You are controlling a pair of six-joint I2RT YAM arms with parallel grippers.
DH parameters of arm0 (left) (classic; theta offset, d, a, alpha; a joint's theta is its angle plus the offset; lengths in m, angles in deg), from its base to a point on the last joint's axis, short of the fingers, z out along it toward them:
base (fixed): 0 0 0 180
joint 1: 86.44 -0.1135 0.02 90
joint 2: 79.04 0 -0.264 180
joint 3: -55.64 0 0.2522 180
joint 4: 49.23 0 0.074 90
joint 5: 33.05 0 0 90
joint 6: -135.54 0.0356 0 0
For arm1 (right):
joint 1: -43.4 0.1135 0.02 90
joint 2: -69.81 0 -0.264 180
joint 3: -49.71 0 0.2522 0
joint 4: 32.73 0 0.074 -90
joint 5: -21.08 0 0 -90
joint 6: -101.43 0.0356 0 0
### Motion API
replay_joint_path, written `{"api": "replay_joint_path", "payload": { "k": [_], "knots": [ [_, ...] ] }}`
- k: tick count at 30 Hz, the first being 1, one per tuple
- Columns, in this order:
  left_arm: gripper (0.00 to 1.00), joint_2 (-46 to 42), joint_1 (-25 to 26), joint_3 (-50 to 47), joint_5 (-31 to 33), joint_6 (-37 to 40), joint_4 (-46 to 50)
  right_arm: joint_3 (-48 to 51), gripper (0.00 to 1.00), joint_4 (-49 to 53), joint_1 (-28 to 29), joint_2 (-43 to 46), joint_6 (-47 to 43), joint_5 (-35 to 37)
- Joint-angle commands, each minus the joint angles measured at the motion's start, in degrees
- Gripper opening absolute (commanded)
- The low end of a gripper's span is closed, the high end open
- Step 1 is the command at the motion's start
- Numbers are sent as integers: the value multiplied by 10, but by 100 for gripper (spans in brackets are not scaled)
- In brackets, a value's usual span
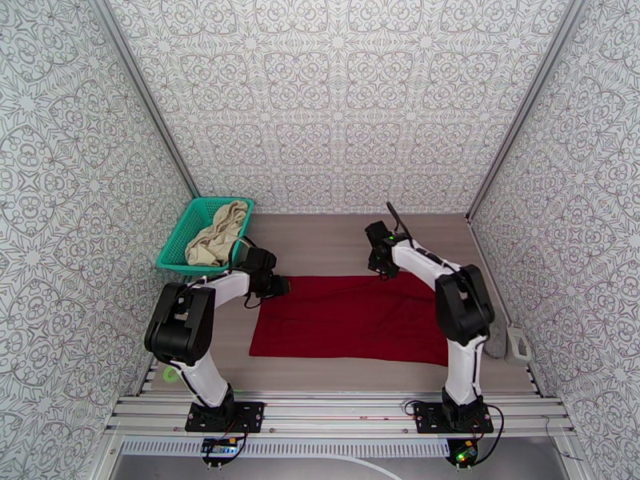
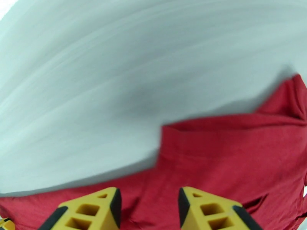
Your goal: Fold and stack the mixed laundry pile
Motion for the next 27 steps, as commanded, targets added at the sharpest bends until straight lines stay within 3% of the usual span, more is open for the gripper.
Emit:
{"api": "replay_joint_path", "payload": {
  "k": [1,8,16,20,27],
  "knots": [
    [43,33,-7,-20,5,-3,5,-33,45,61,4,-35,-10,14],
    [43,34,-11,-26,5,-1,2,-47,40,76,8,-63,0,15],
    [43,31,-17,-33,-10,1,-1,-24,17,73,7,-34,11,47],
    [43,31,-17,-33,-11,2,-1,-20,0,71,8,-17,11,52],
    [43,31,-18,-36,-13,2,-2,21,0,56,8,24,26,53]
  ]
}}
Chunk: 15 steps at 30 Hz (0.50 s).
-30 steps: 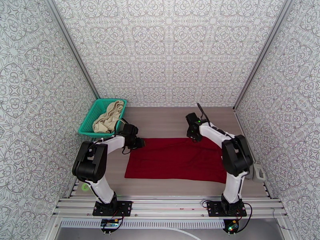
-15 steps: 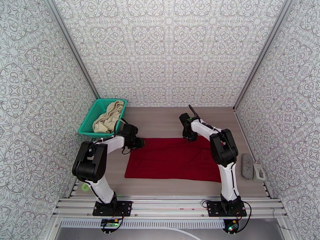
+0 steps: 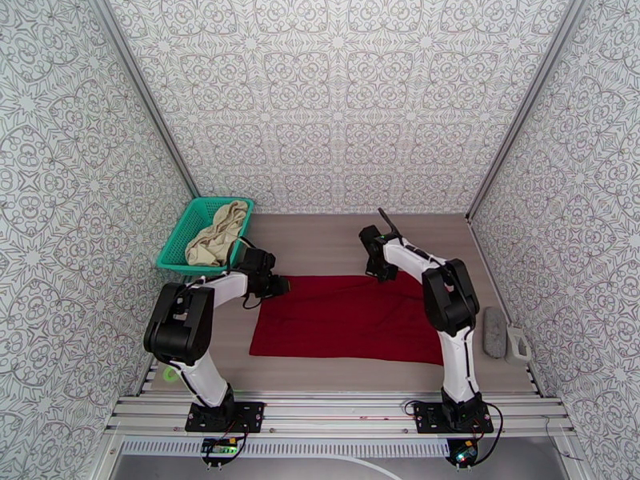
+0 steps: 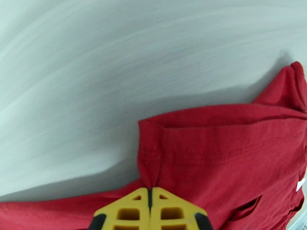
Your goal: Fold and stack the mixed laundry pile
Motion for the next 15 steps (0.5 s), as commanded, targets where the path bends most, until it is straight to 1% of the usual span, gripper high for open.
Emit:
{"api": "replay_joint_path", "payload": {
  "k": [1,8,15],
  "knots": [
    [43,31,-7,-26,13,2,18,42,0,-11,4,52,22,20],
    [43,30,-8,-25,12,2,17,169,0,-91,4,151,79,8],
    [43,32,-8,-26,10,2,17,261,0,-161,4,214,132,18]
  ]
}}
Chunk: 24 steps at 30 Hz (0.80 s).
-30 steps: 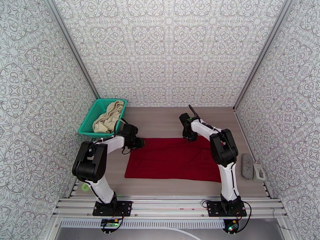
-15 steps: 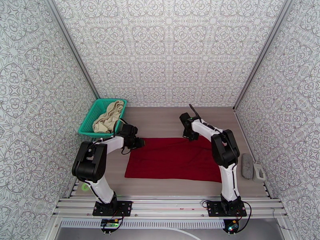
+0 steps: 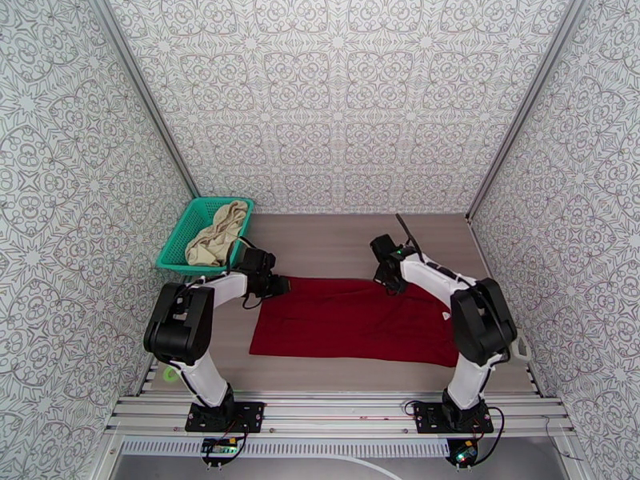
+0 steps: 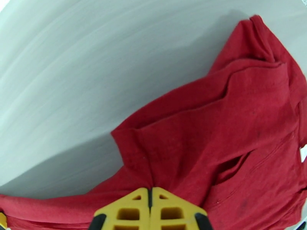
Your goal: Fold and stack the mixed laundry pile
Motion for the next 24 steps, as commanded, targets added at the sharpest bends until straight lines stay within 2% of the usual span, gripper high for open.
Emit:
{"api": "replay_joint_path", "payload": {
  "k": [1,3,6,10,14,19,22,24],
  "knots": [
    [43,32,-6,-25,18,2,22,41,2,-47,0,32,43,26],
    [43,33,-6,-24,17,2,21,37,16,-49,-1,27,40,31],
    [43,34,-6,-22,16,2,21,15,21,-45,-7,9,29,28],
    [43,33,-6,-24,16,2,22,-1,21,-45,-17,-7,24,28],
    [43,33,-7,-26,15,2,22,-14,16,-45,-30,-21,20,21],
    [43,30,-9,-24,16,4,27,-38,15,-33,-48,-42,-5,-7],
    [43,29,-9,-25,15,4,27,-46,10,-34,-50,-50,-8,-21],
    [43,28,-10,-25,14,4,27,-49,10,-37,-50,-55,-8,-33]
  ]
}}
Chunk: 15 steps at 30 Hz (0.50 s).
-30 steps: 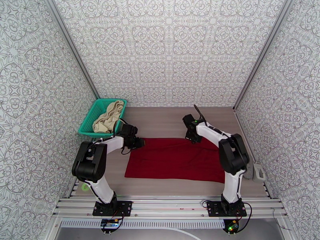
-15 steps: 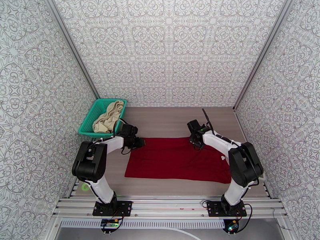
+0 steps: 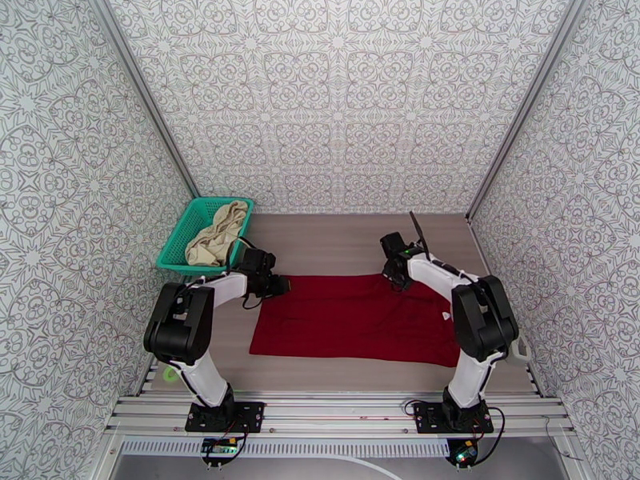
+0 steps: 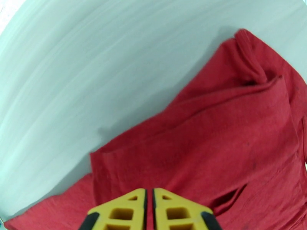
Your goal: Fold and stack the mixed laundry pile
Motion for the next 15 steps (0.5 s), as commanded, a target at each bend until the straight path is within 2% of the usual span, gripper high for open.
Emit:
{"api": "replay_joint_path", "payload": {
  "k": [1,4,5,10,15],
  "knots": [
    [43,27,-9,-22,19,4,33,-22,13,2,0,-16,-12,-33],
    [43,27,-9,-22,18,4,33,-30,32,7,0,-20,-16,-49],
    [43,27,-9,-23,18,5,33,-36,35,7,0,-24,-20,-58],
    [43,27,-9,-22,18,5,33,-73,39,34,14,-44,-32,-59],
    [43,27,-9,-23,18,5,34,-92,40,51,24,-65,-42,-52]
  ]
}}
